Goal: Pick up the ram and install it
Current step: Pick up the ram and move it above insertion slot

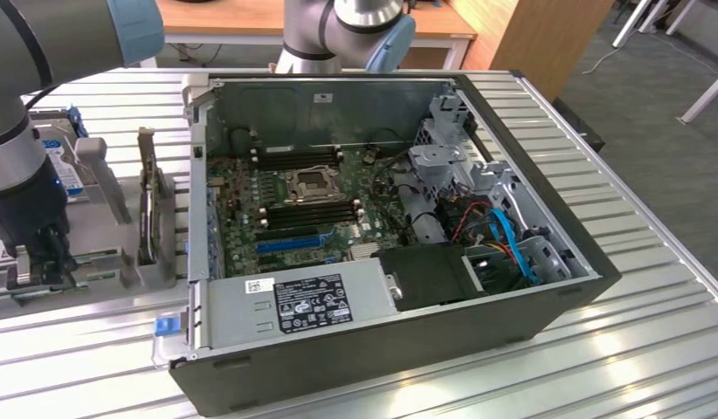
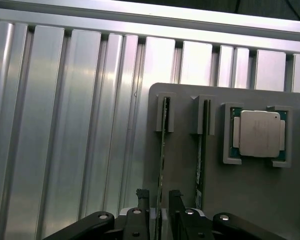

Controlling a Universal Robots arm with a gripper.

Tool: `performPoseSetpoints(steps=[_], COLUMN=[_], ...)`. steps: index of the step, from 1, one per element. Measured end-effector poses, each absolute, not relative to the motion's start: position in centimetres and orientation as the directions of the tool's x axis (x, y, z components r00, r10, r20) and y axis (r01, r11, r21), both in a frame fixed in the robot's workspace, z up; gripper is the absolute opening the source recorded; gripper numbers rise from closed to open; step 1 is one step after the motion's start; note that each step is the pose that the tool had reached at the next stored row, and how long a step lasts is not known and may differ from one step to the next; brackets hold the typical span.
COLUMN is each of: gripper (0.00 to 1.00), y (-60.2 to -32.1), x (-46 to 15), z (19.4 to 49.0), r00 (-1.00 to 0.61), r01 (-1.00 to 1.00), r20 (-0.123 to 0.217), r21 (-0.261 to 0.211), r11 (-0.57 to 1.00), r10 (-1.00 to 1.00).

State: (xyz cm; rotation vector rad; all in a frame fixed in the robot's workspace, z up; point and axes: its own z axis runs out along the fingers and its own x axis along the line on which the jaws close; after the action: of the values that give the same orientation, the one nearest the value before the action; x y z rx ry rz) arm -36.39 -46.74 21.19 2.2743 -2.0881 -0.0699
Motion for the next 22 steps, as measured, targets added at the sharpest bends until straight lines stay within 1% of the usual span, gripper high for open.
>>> performPoseSetpoints(steps=[22], gripper=[0.3], y=[-46.7], x=[-36.4], z=[19.9], r00=[0.085], r01=[-0.994], r20=[0.003], r21=[0.07], r11=[-0.085], r10=[-0.996])
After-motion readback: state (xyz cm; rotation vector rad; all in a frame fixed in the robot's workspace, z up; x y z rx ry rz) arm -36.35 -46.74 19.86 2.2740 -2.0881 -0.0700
